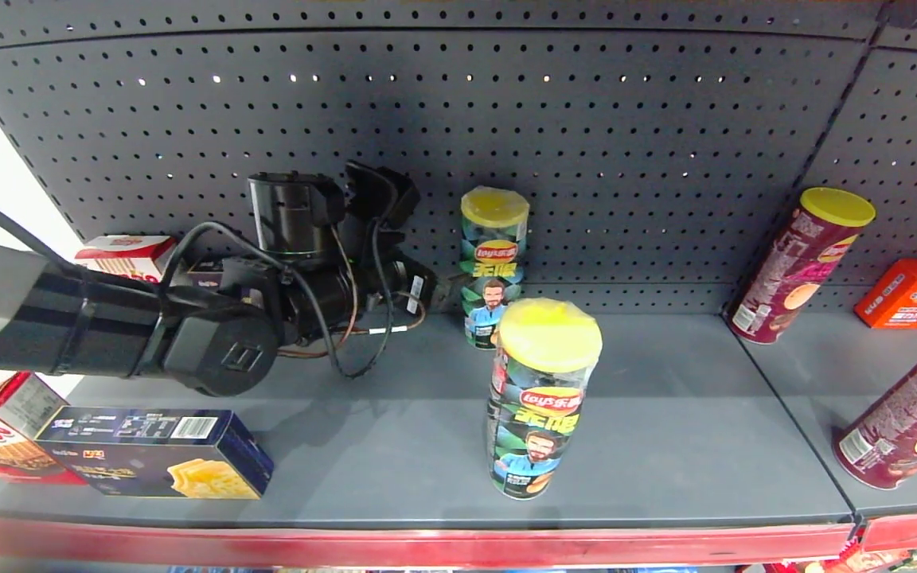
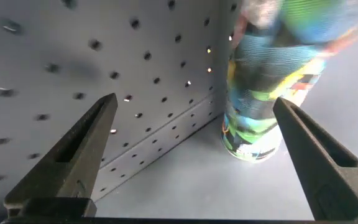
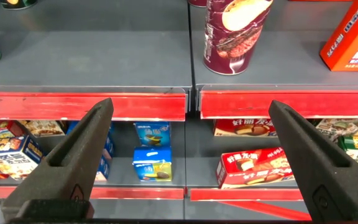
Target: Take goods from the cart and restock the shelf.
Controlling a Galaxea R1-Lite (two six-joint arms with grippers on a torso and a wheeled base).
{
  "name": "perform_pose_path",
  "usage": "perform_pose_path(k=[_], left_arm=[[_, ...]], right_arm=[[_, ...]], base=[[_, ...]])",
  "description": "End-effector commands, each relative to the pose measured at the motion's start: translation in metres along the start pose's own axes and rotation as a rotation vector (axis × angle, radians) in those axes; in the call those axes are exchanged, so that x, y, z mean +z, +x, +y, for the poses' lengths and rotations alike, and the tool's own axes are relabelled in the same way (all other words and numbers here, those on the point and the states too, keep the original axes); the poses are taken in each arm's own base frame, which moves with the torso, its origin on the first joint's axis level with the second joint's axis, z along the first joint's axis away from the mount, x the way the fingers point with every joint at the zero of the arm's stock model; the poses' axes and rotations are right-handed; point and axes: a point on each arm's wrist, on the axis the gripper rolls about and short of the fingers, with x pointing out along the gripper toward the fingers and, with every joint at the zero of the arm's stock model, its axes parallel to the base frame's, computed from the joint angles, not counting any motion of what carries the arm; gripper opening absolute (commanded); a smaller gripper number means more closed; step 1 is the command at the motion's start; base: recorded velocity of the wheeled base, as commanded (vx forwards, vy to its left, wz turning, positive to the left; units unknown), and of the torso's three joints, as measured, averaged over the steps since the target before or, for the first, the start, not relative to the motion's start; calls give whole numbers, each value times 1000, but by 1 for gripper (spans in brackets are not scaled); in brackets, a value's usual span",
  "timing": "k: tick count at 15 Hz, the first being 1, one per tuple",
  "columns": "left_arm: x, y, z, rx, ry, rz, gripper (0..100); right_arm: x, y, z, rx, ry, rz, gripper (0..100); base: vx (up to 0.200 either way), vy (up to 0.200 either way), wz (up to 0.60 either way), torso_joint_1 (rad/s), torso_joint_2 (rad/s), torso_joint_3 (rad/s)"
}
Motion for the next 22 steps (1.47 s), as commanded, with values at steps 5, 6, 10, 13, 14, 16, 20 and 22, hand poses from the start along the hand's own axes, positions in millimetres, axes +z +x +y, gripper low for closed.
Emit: perform_pose_path(k=[5, 6, 10, 13, 14, 16, 20, 22], left_arm=[[-7, -20, -2, 92, 87, 66, 100], [-7, -18, -3, 98, 88, 68, 100], [-28, 10, -7, 111, 85, 118, 100], [-31, 22, -7, 114, 82, 113, 100], [-31, 24, -7, 113, 82, 110, 100], [-31, 26, -9, 107, 83, 110, 100], [-34, 30, -11, 103, 82, 113, 100], [-33, 30, -12, 101, 82, 110, 100]], right_arm=[[0, 0, 0, 1, 0, 1, 100], [0, 0, 0, 1, 0, 1, 100], [0, 0, 0, 1, 0, 1, 100], [0, 0, 0, 1, 0, 1, 100], [0, 0, 0, 1, 0, 1, 100], [0, 0, 0, 1, 0, 1, 100], [0, 0, 0, 1, 0, 1, 100], [0, 0, 0, 1, 0, 1, 100]], base=[[0, 0, 0, 0, 0, 0], [0, 0, 0, 0, 0, 0], [0, 0, 0, 0, 0, 0], [0, 0, 0, 0, 0, 0], [0, 0, 0, 0, 0, 0], [0, 0, 0, 0, 0, 0], [0, 0, 0, 0, 0, 0], [0, 0, 0, 0, 0, 0]])
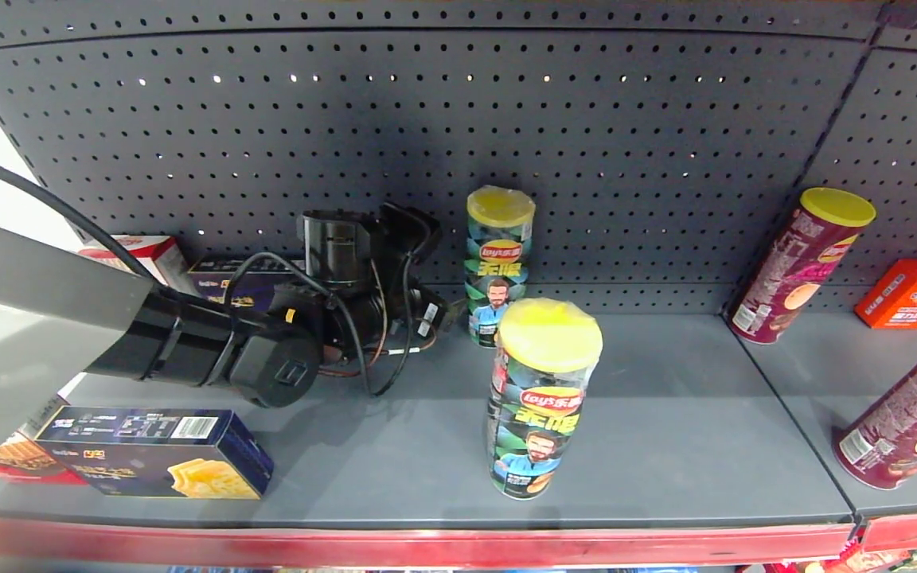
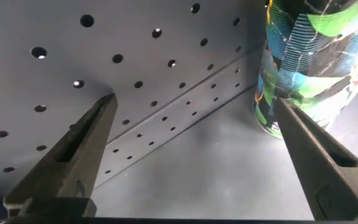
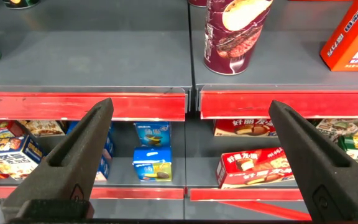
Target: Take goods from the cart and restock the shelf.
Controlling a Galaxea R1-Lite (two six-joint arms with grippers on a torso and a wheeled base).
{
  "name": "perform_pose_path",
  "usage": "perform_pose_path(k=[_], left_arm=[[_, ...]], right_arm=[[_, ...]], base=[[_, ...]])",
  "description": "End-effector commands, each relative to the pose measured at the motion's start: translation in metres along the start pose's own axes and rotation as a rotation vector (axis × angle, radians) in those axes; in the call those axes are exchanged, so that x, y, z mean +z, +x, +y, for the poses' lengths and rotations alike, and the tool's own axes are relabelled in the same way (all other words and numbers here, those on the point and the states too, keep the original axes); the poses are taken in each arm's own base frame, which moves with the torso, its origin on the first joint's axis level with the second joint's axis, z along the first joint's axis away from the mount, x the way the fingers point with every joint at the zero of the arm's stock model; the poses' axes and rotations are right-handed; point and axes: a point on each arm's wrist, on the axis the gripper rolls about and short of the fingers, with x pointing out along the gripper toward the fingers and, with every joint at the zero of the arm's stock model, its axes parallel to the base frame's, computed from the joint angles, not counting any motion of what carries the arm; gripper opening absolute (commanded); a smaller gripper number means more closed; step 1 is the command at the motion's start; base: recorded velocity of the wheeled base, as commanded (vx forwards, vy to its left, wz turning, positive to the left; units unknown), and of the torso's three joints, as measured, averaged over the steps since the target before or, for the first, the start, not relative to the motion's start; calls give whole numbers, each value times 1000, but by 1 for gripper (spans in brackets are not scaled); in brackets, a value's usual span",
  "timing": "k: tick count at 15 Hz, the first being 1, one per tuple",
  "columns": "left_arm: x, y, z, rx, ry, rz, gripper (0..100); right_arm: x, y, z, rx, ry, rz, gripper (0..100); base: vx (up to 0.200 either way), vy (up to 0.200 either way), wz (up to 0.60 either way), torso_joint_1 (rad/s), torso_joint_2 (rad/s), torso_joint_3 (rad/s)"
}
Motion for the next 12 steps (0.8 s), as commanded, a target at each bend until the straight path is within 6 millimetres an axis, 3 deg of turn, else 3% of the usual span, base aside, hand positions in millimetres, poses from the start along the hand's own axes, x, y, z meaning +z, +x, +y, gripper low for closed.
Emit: perform_pose_path(k=[1, 2, 5, 8, 9, 10, 12], left_arm=[[-1, 1, -1, -3, 1, 1, 100], [1, -2, 0, 2, 0, -9, 100], [32, -31, 11, 35, -7, -98, 100], [59, -88, 18, 93, -28, -171, 100], [61, -97, 20, 101, -34, -178, 100], [66, -129, 24, 141, -64, -211, 100], [69, -169, 31, 178, -101, -279, 100]], right_arm=[[0, 0, 0, 0, 0, 1, 100], [0, 0, 0, 2, 0, 1, 100], [0, 0, 0, 0, 0, 1, 100], [0, 0, 0, 0, 0, 1, 100], [0, 0, 0, 2, 0, 1, 100], [0, 0, 0, 0, 0, 1, 100], [0, 0, 0, 0, 0, 1, 100]], base=[[0, 0, 0, 0, 0, 0], [0, 0, 0, 0, 0, 0], [0, 0, 0, 0, 0, 0], [0, 0, 0, 0, 0, 0], [0, 0, 0, 0, 0, 0], [0, 0, 0, 0, 0, 0], [0, 0, 0, 0, 0, 0]])
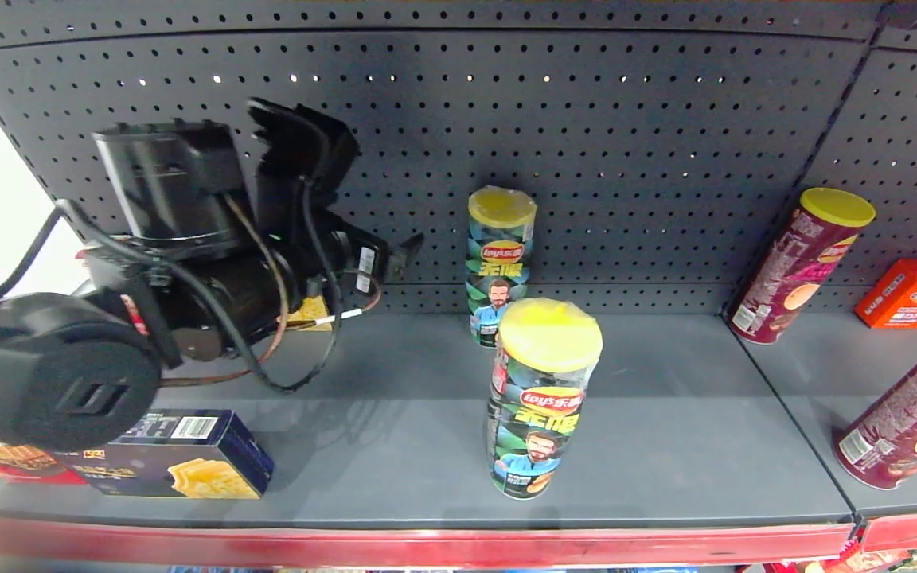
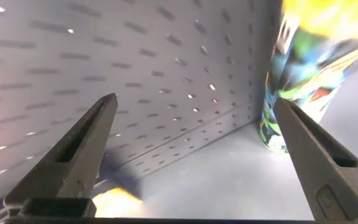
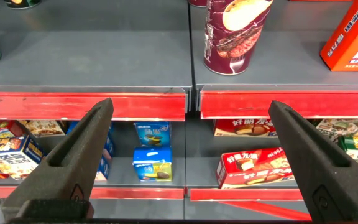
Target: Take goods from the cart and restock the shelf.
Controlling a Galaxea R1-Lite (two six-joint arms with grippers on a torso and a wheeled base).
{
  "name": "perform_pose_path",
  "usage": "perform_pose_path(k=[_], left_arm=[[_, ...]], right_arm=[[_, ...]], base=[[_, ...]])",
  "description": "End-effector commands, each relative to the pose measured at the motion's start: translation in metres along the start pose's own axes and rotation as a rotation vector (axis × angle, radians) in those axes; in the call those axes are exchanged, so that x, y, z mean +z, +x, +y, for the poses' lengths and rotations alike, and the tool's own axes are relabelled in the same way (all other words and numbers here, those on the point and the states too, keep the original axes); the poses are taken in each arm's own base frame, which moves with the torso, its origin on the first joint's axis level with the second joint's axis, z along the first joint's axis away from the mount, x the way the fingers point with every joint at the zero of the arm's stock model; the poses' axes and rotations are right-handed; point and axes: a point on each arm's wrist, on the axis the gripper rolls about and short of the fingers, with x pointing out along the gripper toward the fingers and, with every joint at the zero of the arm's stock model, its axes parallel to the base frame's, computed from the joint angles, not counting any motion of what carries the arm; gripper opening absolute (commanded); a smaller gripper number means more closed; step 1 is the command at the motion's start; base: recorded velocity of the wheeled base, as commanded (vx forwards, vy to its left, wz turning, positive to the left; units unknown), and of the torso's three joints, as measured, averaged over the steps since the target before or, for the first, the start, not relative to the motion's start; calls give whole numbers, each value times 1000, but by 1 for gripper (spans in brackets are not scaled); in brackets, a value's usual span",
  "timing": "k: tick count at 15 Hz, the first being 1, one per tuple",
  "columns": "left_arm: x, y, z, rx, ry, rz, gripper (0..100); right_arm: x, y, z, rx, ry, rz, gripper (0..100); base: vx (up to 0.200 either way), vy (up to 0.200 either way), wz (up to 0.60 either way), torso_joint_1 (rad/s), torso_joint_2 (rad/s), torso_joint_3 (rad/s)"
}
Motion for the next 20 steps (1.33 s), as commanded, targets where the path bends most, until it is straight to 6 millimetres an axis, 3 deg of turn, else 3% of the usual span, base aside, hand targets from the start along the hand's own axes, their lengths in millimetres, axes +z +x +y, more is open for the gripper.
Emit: perform_pose_path(k=[1, 2, 3, 4, 7, 13, 15, 17, 19, 20], left_arm=[[23, -77, 22, 60, -49, -109, 100], [23, -77, 22, 60, -49, -109, 100], [1, -140, 33, 90, -66, -104, 100], [-7, -155, 34, 97, -65, -101, 100], [-45, -242, 35, 163, -71, -130, 100], [-112, -359, 30, 353, -37, -41, 100], [-131, -369, 22, 375, -25, 19, 100], [-140, -364, 20, 363, -64, 45, 100], [-170, -351, 12, 344, -68, 150, 100], [-174, -349, 11, 345, -68, 153, 100]], right_arm=[[0, 0, 0, 0, 0, 1, 100], [0, 0, 0, 0, 0, 1, 100], [0, 0, 0, 0, 0, 1, 100], [0, 0, 0, 0, 0, 1, 100], [0, 0, 0, 0, 0, 3, 100], [0, 0, 0, 1, 0, 1, 100], [0, 0, 0, 3, -2, 1, 100], [0, 0, 0, 3, -2, 3, 100], [0, 0, 0, 3, -2, 1, 100], [0, 0, 0, 3, -2, 3, 100]], base=[[0, 0, 0, 0, 0, 0], [0, 0, 0, 0, 0, 0], [0, 0, 0, 0, 0, 0], [0, 0, 0, 0, 0, 0], [0, 0, 0, 0, 0, 0], [0, 0, 0, 0, 0, 0], [0, 0, 0, 0, 0, 0], [0, 0, 0, 0, 0, 0], [0, 0, 0, 0, 0, 0], [0, 0, 0, 0, 0, 0]])
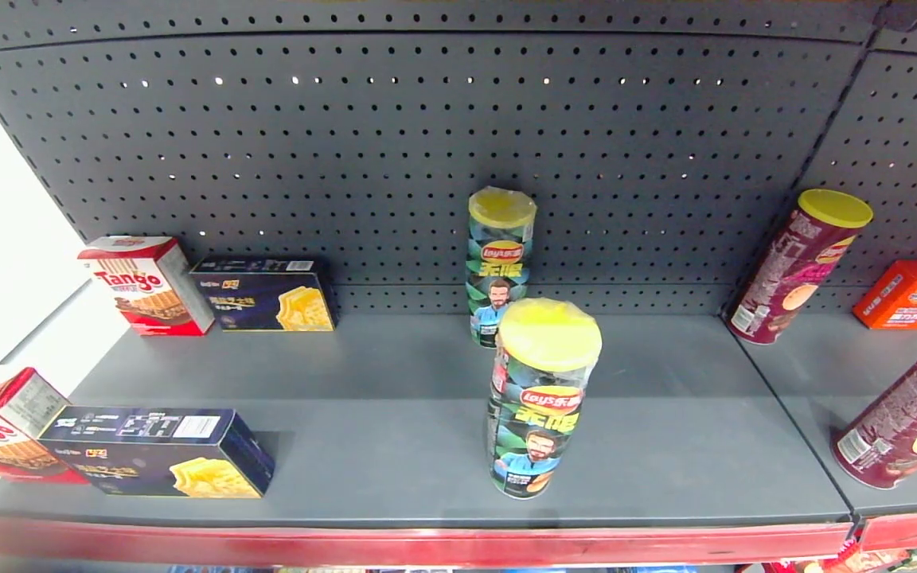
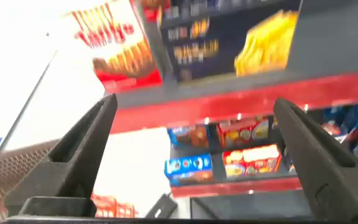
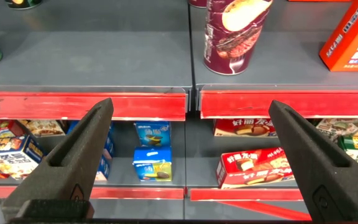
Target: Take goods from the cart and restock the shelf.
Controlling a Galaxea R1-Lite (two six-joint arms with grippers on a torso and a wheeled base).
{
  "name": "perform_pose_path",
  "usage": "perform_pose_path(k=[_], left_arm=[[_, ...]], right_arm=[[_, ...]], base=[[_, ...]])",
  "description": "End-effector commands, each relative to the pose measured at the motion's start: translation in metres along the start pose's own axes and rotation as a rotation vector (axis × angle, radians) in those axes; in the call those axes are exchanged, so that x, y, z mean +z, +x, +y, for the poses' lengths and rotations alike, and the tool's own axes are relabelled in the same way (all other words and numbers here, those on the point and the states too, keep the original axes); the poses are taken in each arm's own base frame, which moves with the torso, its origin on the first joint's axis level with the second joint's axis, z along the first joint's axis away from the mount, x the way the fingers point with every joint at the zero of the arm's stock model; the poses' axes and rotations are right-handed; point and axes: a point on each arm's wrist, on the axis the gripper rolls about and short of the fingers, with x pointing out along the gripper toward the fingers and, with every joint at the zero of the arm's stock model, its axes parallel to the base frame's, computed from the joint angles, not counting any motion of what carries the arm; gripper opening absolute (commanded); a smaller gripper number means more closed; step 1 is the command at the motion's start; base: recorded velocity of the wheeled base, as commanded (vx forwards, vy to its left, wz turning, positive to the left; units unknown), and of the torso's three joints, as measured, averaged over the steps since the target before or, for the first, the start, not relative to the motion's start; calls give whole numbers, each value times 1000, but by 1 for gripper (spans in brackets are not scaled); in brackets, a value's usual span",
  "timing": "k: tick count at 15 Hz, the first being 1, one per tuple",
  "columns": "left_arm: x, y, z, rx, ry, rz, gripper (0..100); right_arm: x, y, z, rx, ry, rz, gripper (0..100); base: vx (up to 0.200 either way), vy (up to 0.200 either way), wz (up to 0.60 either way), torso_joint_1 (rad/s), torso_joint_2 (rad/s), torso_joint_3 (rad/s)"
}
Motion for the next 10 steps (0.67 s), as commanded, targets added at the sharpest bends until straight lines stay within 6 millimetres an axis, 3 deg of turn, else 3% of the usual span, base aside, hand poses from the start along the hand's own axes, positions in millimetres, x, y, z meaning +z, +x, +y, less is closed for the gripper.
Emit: perform_pose_path(k=[1, 5, 6, 8, 10], left_arm=[[-14, 4, -5, 17, -7, 22, 100], [-7, 16, -13, 203, -4, 231, 100], [-7, 16, -13, 224, -9, 236, 100], [-8, 9, -17, 438, -51, 220, 100], [-11, 6, -21, 395, -121, 152, 100]], right_arm=[[0, 0, 0, 0, 0, 2, 100], [0, 0, 0, 0, 0, 2, 100], [0, 0, 0, 0, 0, 2, 100], [0, 0, 0, 0, 0, 2, 100], [0, 0, 0, 0, 0, 2, 100]], base=[[0, 0, 0, 0, 0, 0], [0, 0, 0, 0, 0, 0], [0, 0, 0, 0, 0, 0], [0, 0, 0, 0, 0, 0], [0, 0, 0, 0, 0, 0]])
